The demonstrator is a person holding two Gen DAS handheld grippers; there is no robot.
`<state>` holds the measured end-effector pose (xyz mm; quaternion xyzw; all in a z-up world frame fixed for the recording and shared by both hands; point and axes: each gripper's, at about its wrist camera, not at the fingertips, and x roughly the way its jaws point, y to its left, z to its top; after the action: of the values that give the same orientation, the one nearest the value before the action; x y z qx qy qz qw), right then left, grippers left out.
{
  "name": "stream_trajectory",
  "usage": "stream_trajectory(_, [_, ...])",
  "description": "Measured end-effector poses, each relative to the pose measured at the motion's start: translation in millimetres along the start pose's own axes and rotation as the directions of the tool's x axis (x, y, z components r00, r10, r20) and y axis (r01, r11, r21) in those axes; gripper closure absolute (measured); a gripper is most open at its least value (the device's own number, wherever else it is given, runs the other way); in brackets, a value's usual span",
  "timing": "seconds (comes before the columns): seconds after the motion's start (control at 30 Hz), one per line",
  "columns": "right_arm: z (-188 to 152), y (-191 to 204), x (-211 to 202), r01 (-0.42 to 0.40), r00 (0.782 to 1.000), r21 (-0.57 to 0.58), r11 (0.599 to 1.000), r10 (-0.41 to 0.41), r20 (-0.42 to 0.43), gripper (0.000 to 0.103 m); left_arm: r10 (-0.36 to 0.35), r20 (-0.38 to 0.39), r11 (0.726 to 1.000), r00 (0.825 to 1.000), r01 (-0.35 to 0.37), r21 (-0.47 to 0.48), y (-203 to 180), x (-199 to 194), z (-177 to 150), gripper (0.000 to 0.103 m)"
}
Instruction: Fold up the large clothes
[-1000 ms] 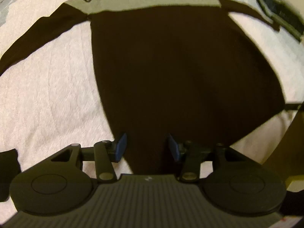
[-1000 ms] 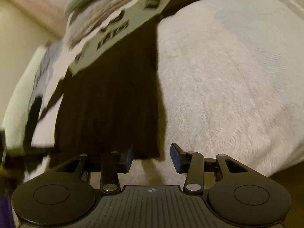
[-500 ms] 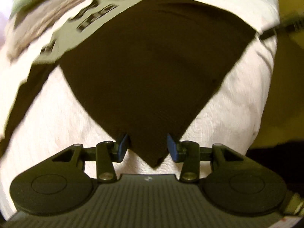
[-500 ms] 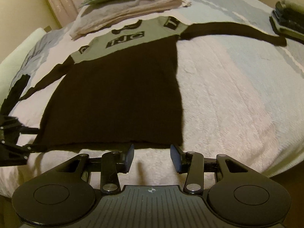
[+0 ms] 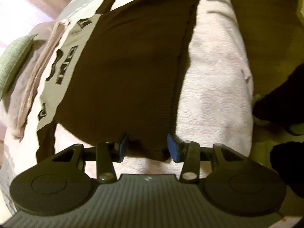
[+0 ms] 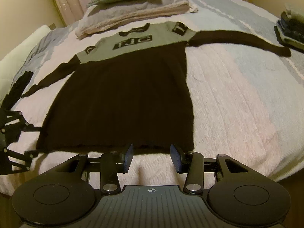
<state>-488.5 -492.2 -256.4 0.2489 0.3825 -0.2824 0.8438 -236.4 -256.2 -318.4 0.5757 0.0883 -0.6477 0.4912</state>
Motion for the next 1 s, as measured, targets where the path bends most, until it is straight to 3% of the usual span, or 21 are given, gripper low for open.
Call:
stream_trajectory(0.13, [4, 3, 1, -0.006, 1.000, -0.012, 1.000, 0.006, 0.010, 0.062, -0.038, 0.007, 0.999, 0.999, 0.038, 0.018, 4, 1, -2, 0.062])
stream_trajectory(0.23, [6, 4, 1, -0.008, 1.000, -0.018, 1.000, 0.008, 0.016, 0.062, -0.028, -0.015, 0.999, 1.000, 0.027, -0.029, 13, 6, -4, 0.062])
stream_trajectory(0.33, [7, 6, -1, -0.005, 1.000, -0.039, 0.999, 0.006, 0.026, 0.062, -0.043, -0.015, 0.991, 0.999, 0.041, -0.127, 27, 2, -7, 0.072])
stream_trajectory(0.4, [7, 10, 0, 0.000, 1.000, -0.074, 0.997, 0.002, 0.022, 0.062, -0.019, -0.018, 0.995, 1.000, 0.017, -0.101, 25, 0, -8, 0.082])
stream_trajectory(0.47, [5, 13, 4, -0.001, 1.000, -0.125, 0.992, 0.003, 0.010, 0.062, -0.001, 0.002, 0.999, 1.000, 0.001, -0.036, 16, -2, -7, 0.084])
stream_trajectory(0.5, [3, 17, 5, 0.004, 1.000, -0.153, 0.988, -0.003, 0.005, 0.062, -0.007, 0.007, 1.000, 1.000, 0.007, -0.022, 14, -2, -6, 0.095])
stream_trajectory(0.63, [-3, 31, 12, 0.038, 0.999, -0.313, 0.949, -0.039, 0.004, 0.062, -0.010, 0.026, 0.990, 1.000, 0.014, -0.139, 21, -7, -12, 0.100])
stream_trajectory(0.83, [-16, 54, 38, 0.033, 0.999, -0.521, 0.853, -0.038, 0.002, 0.062, -0.017, 0.054, 0.922, 0.998, 0.036, -0.385, 43, -26, -33, 0.101])
stream_trajectory(1.0, [-23, 80, 61, 0.017, 1.000, -0.640, 0.768, -0.005, 0.020, 0.062, -0.032, 0.136, 0.803, 0.990, 0.106, -0.587, 67, -40, -43, 0.101])
